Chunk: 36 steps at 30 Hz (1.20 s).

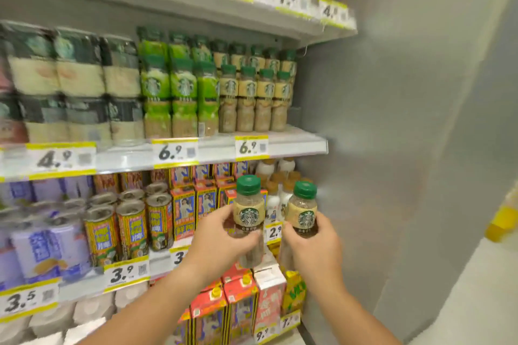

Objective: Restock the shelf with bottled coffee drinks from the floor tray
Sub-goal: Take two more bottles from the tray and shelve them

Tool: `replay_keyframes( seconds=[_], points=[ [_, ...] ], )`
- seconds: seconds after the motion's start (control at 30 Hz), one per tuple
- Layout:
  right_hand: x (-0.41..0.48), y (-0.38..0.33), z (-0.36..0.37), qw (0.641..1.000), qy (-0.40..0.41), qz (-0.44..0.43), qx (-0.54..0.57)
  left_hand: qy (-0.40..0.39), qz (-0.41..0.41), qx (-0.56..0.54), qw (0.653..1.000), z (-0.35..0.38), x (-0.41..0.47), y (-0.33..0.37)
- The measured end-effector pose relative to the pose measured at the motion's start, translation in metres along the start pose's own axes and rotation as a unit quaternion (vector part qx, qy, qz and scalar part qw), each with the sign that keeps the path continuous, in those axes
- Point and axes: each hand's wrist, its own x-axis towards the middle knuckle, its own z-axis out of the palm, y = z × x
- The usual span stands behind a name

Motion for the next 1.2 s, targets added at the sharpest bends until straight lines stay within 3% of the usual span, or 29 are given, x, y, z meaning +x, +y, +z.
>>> replay_keyframes(
  seconds=[0.2,0.43,0.8,1.2],
  points=[
    [0.086,-0.101,-0.005,0.998,0.036,-0.051,-0.008,0.039,0.037,0.013,0.998,-0.049,0.075,0.086],
    [0.184,-0.143,-0.009,0.997,0.020,-0.072,-0.006,0.097,0.032,0.067,0.992,-0.054,0.157,0.140],
    [0.323,-0.117,0.019,0.997,-0.038,-0.058,0.022,0.202,-0.047,0.121,0.971,-0.031,0.226,0.132],
    [0.355,-0.071,0.060,0.992,-0.120,-0.031,0.038,0.283,-0.092,0.145,0.944,-0.011,0.229,0.104]
  ],
)
